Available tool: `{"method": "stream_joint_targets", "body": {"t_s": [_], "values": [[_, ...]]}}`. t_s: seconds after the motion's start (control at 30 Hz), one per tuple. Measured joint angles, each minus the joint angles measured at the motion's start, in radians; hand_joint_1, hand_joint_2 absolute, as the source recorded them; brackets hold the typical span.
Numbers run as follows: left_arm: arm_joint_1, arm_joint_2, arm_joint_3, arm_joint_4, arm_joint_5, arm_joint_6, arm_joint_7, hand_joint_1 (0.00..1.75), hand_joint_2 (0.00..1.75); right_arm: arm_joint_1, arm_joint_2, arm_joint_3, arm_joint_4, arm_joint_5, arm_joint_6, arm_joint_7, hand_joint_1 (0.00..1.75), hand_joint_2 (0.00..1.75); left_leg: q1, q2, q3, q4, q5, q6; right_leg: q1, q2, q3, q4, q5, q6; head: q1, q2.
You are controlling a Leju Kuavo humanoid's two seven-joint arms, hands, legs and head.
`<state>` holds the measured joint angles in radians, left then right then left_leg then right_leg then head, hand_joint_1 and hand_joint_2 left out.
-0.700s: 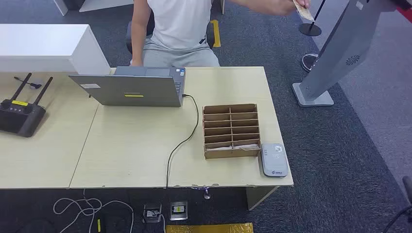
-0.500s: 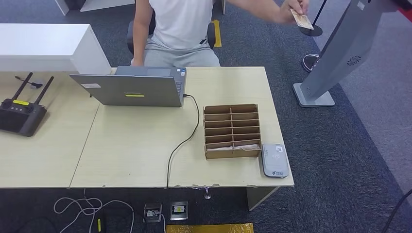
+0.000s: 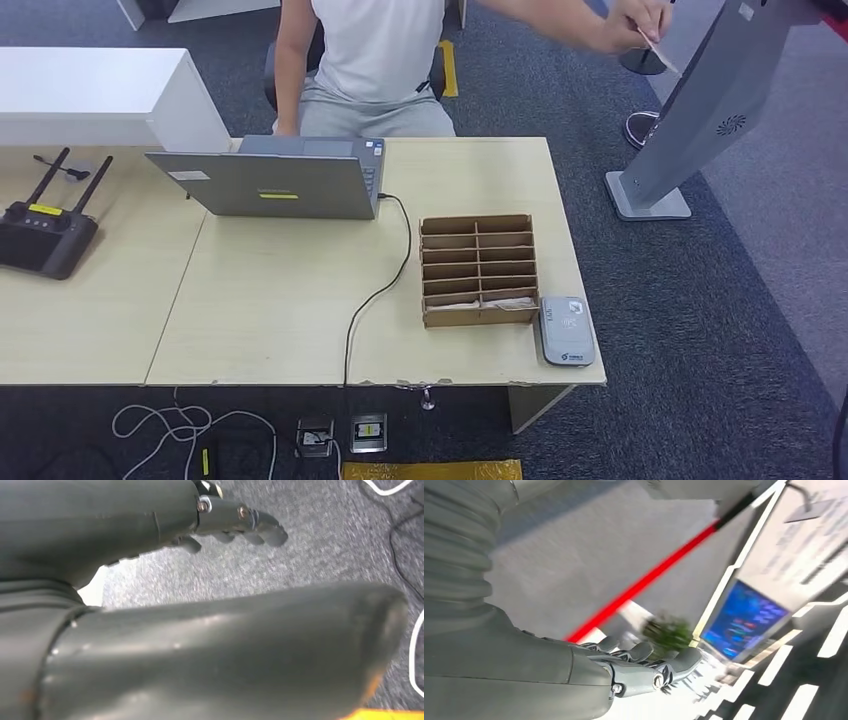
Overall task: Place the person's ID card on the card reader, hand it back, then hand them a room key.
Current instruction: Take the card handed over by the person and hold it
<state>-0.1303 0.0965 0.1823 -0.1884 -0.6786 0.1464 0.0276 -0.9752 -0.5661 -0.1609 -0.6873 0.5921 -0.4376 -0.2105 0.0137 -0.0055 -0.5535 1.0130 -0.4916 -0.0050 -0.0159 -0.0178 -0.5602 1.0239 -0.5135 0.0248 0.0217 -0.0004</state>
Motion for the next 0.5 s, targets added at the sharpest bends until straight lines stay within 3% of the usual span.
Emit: {"method": "stream_joint_targets", "body": {"t_s": [0.5], "values": [[0.000,0.005,0.000,0.000,-0.023,-0.013,-0.019,0.00,0.00,0.155,0.106,0.331,-0.422,0.402,-0.057,0.010,0.00,1.75,0.000,-0.002,-0.001,0.000,0.001,-0.001,0.000,-0.001,0.000,0.000,0.000,0.000,0.000,0.000]]}}
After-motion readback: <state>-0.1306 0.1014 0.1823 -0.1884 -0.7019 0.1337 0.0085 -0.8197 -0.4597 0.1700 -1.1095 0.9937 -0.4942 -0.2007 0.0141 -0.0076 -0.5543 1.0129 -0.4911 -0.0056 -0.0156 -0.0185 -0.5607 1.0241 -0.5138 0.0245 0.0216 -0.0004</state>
